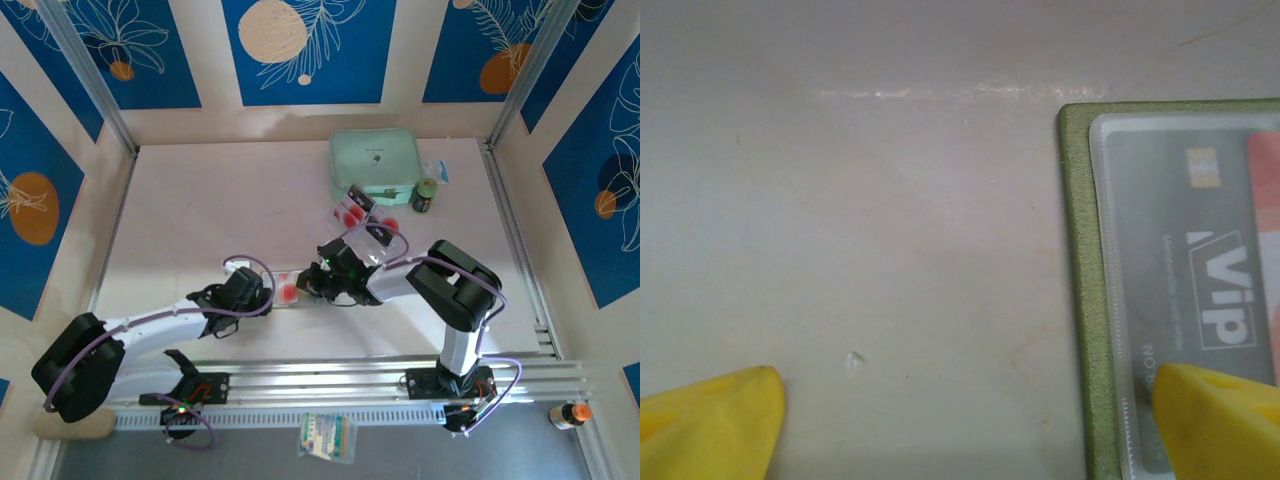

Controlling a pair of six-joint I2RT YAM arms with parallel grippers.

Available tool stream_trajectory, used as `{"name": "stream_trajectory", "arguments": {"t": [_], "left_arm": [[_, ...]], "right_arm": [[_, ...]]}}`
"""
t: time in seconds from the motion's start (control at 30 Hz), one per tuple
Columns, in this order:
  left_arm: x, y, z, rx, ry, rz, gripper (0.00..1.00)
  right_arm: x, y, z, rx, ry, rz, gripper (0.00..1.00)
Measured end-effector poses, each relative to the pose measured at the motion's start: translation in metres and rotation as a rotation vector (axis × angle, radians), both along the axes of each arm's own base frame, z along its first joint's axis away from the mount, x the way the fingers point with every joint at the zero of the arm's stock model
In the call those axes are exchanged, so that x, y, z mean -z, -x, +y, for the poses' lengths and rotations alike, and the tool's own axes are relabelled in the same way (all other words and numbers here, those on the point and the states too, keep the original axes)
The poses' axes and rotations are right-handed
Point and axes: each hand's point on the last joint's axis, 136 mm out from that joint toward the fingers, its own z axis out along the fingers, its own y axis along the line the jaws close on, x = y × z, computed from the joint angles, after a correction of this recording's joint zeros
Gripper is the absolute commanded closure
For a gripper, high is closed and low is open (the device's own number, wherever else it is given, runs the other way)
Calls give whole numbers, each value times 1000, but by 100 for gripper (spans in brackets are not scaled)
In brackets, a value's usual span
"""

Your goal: Put the credit cards into the card holder

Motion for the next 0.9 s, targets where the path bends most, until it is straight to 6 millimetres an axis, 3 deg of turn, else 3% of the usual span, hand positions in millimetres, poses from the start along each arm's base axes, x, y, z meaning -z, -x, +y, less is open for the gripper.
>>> {"name": "stream_trajectory", "arguments": {"t": [0.07, 0.17, 0.27, 0.57, 0.77, 0.9], "left_arm": [[0, 0, 0, 0, 0, 0, 6], [0, 0, 0, 0, 0, 0, 6], [-3, -1, -1, 0, 7, -8, 6], [-15, -5, 2, -18, 10, -31, 5], [-16, -6, 8, -38, -1, -29, 5], [-15, -7, 10, -50, -3, -25, 5]], "right_arm": [[0, -1, 4, -15, -1, 9, 97], [0, -1, 8, -41, 7, 24, 75], [-7, -2, 11, -85, 10, 18, 63], [-15, 2, -13, -180, 154, 2, 67], [-36, -6, -4, -252, 192, -63, 78], [-36, -6, 4, -288, 207, -78, 85]]}}
